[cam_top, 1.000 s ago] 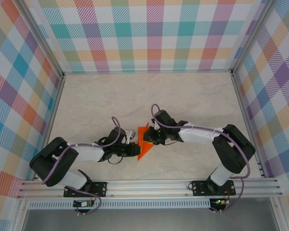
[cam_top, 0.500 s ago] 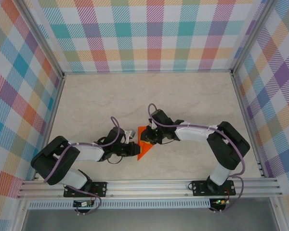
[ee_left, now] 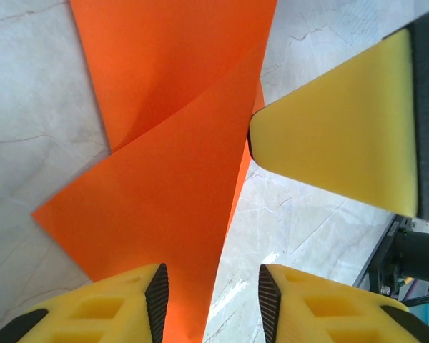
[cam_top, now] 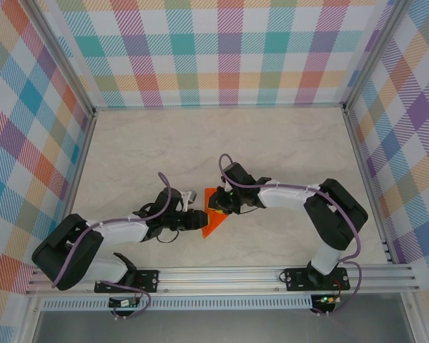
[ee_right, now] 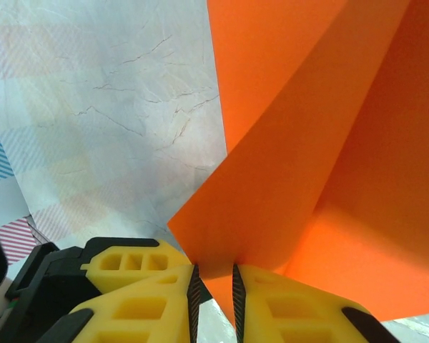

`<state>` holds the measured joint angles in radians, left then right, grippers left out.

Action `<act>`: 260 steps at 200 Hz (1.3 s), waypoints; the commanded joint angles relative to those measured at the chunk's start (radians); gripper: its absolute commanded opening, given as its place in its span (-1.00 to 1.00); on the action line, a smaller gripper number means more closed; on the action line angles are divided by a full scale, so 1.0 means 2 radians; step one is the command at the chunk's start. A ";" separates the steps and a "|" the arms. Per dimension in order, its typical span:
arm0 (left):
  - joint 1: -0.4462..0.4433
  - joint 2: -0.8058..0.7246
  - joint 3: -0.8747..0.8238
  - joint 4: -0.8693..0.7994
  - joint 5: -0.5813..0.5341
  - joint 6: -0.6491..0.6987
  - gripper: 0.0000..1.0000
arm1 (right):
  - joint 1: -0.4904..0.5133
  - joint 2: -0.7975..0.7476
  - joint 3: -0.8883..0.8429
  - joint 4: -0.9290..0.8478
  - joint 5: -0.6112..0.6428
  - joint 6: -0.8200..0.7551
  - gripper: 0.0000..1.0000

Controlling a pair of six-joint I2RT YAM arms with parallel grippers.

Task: Fold a paper plane with a square sheet of paper (pick it up from the middle)
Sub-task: Fourth fold the wing at the center of the table.

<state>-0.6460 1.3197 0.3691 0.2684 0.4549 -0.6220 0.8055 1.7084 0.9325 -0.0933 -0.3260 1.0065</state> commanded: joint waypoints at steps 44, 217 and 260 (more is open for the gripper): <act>-0.023 -0.005 0.020 -0.050 -0.054 0.017 -0.08 | 0.003 -0.003 0.013 -0.013 0.008 0.002 -0.54; -0.147 0.061 0.104 -0.129 -0.242 0.034 -0.30 | 0.002 -0.035 0.004 -0.034 0.037 0.004 -0.44; -0.151 0.040 0.101 -0.137 -0.255 0.034 -0.28 | -0.006 -0.078 -0.003 -0.099 0.100 0.010 -0.22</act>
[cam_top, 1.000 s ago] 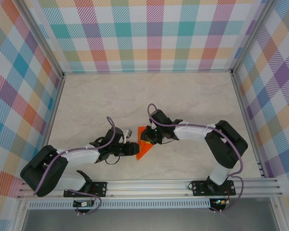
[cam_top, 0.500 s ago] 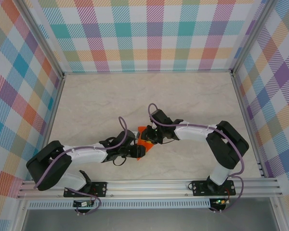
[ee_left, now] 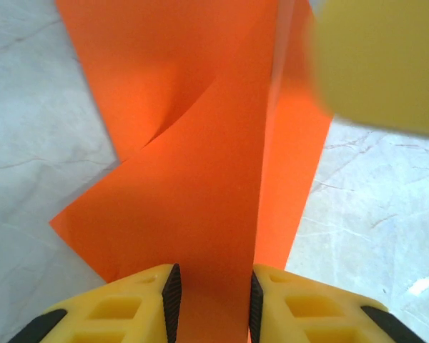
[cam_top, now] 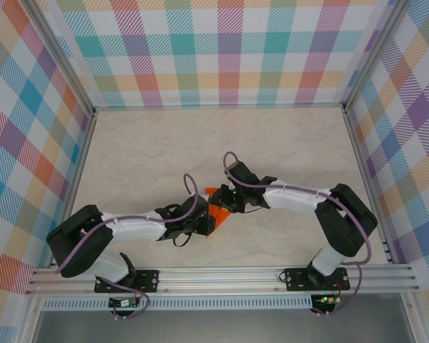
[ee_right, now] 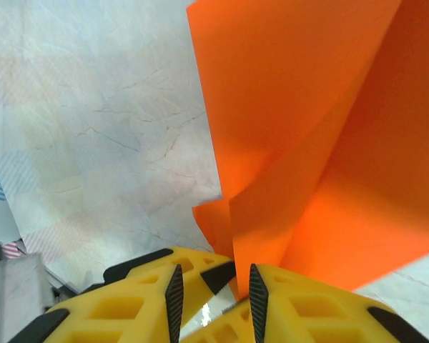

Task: Fold a paper plane with a square sheet of paper (pick it up from the middle)
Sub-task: Fourth fold the wing at the center of the table.

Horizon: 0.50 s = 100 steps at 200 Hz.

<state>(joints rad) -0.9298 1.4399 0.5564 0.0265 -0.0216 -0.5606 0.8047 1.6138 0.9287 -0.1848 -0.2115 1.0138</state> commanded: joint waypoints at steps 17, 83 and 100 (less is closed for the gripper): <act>-0.011 -0.038 0.004 -0.015 -0.011 0.004 -0.19 | -0.018 -0.027 -0.005 -0.051 0.026 0.003 -0.06; -0.011 -0.100 -0.008 -0.054 0.009 0.012 -0.08 | -0.024 0.032 0.037 -0.021 -0.054 -0.011 0.23; -0.011 -0.117 -0.014 -0.058 0.002 0.006 -0.04 | -0.024 0.039 0.051 -0.033 -0.052 -0.019 0.15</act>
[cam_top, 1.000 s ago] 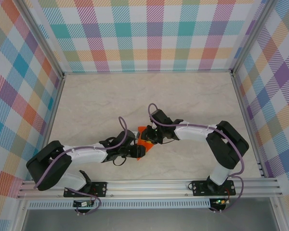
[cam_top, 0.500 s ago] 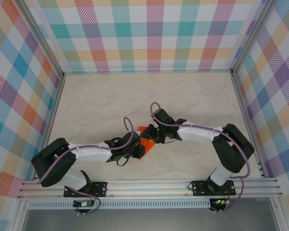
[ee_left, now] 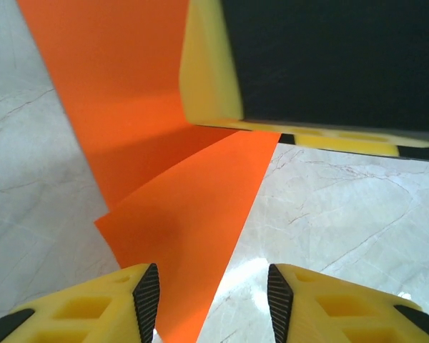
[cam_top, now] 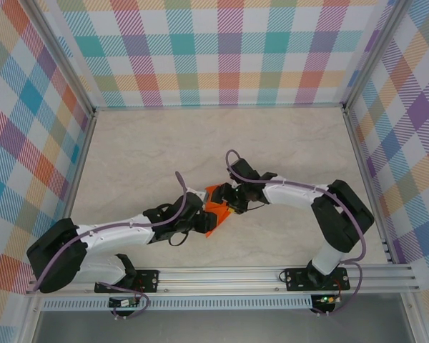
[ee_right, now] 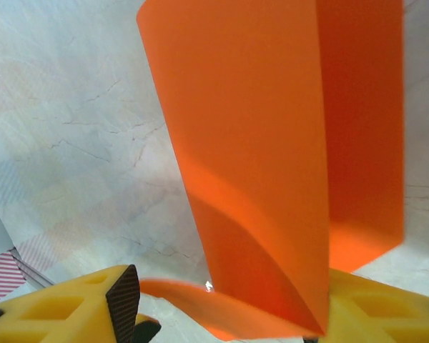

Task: Fold a paper plane with a square sheet of paper (pick it up from the middle)
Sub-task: Fourth fold the wing at the center of the table.

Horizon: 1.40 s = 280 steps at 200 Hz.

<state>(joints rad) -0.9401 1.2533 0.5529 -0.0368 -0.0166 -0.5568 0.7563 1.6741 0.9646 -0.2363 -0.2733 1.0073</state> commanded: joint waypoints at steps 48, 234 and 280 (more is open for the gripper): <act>-0.036 -0.016 0.012 -0.064 -0.084 -0.018 0.14 | -0.007 0.018 0.052 -0.023 -0.032 -0.047 -0.17; -0.140 0.120 0.093 -0.128 -0.260 -0.114 -0.36 | -0.025 0.023 0.067 -0.035 -0.071 -0.075 -0.25; -0.141 0.118 0.088 -0.101 -0.247 -0.106 -0.50 | -0.026 0.023 0.067 -0.038 -0.069 -0.075 -0.25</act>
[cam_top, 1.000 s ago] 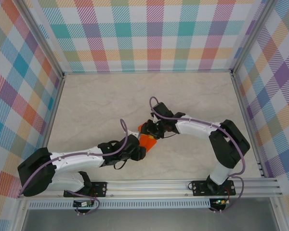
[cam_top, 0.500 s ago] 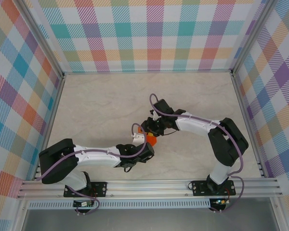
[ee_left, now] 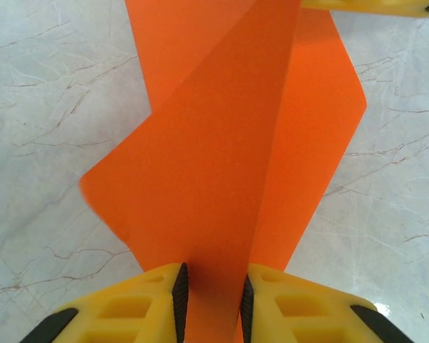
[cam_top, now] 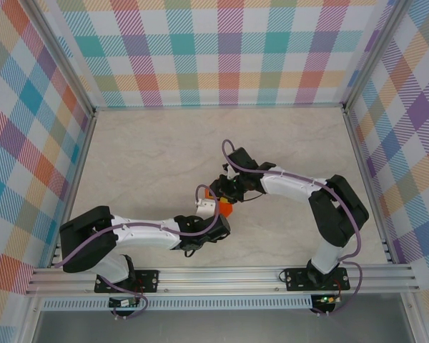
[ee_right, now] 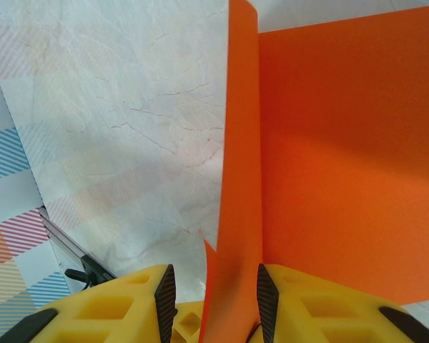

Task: Fold a paper plane with a square sheet of paper (pick it up from the middle)
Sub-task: Fourth fold the wing at the center of the table.

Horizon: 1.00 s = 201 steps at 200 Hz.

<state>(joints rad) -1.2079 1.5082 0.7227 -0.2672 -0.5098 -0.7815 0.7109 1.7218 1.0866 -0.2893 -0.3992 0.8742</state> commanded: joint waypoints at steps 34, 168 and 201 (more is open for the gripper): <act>-0.007 -0.013 -0.003 0.033 0.010 0.017 -0.58 | -0.004 -0.002 0.000 -0.009 -0.003 -0.005 -0.25; -0.007 -0.039 -0.023 0.021 -0.005 0.000 -0.25 | -0.006 -0.001 -0.003 -0.014 -0.003 -0.005 -0.56; -0.007 -0.040 -0.032 0.016 -0.014 -0.009 -0.20 | -0.006 0.002 -0.003 -0.014 -0.004 -0.005 -0.56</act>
<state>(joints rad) -1.2087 1.4437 0.6781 -0.1955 -0.4969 -0.7712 0.7063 1.7218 1.0805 -0.3016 -0.4023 0.8742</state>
